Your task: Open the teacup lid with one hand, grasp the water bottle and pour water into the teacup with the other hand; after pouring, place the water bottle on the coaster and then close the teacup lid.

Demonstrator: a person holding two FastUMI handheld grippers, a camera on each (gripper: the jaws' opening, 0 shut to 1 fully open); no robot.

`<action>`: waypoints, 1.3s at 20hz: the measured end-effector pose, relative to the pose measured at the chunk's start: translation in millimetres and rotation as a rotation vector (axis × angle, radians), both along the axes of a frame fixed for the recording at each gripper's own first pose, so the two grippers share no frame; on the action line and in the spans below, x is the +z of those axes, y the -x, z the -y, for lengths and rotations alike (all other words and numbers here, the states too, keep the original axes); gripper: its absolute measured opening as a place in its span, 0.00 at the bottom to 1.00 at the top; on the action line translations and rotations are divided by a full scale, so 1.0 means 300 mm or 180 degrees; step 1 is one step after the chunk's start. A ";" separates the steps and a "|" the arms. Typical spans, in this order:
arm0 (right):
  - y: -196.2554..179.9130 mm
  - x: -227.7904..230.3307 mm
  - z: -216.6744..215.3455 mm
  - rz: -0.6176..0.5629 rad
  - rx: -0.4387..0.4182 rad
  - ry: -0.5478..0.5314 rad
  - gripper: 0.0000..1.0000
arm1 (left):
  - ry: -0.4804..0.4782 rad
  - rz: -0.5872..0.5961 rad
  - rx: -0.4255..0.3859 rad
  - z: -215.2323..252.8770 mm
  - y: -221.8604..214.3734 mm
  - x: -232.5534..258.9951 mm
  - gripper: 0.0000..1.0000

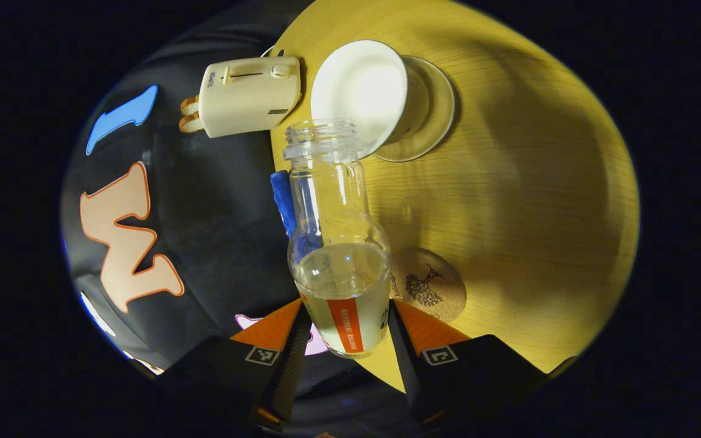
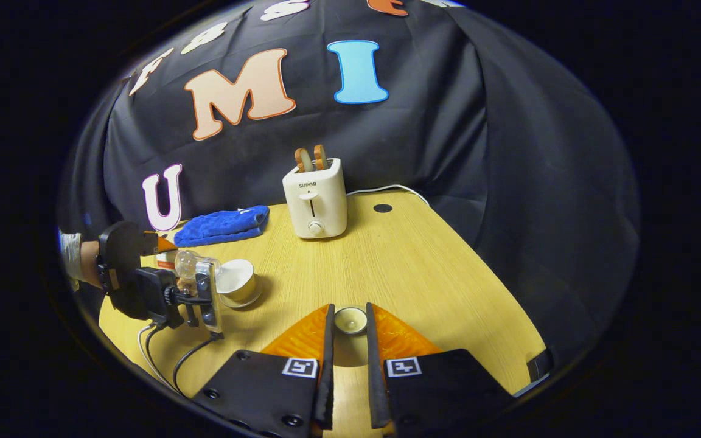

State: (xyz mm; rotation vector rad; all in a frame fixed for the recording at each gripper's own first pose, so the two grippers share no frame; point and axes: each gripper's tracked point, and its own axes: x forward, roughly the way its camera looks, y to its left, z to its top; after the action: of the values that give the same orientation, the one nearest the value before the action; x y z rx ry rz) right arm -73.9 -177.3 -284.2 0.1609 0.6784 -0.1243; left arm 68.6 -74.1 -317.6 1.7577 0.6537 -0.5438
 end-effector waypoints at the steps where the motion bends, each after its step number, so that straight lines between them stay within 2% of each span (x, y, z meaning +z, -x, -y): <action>1: 0.001 -0.001 -0.002 0.0004 0.0008 -0.0010 0.27 | -0.0040 0.0009 -0.0036 -0.001 0.001 0.012 0.69; 3: 0.003 -0.006 -0.009 0.0006 0.0027 -0.0026 0.25 | -0.0159 0.0010 -0.0094 0.002 -0.005 0.029 0.70; 13: 0.008 -0.015 -0.038 0.0035 0.0102 -0.0086 0.29 | -0.0777 0.0147 -0.0547 0.032 -0.057 0.157 0.70; 22: 0.015 -0.018 -0.039 0.0045 0.0127 -0.0129 0.27 | -0.1005 0.0201 -0.0776 0.057 -0.066 0.207 0.70; 26: 0.008 -0.016 -0.060 0.0063 0.0177 -0.0151 0.27 | -0.0963 0.0228 -0.0832 0.065 -0.051 0.226 0.66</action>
State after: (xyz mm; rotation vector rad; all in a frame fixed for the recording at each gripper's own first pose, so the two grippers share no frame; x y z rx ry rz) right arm -76.3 -159.4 -289.1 0.1884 0.6657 -0.0533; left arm 83.8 -93.5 -249.7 2.1559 0.4761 -0.5785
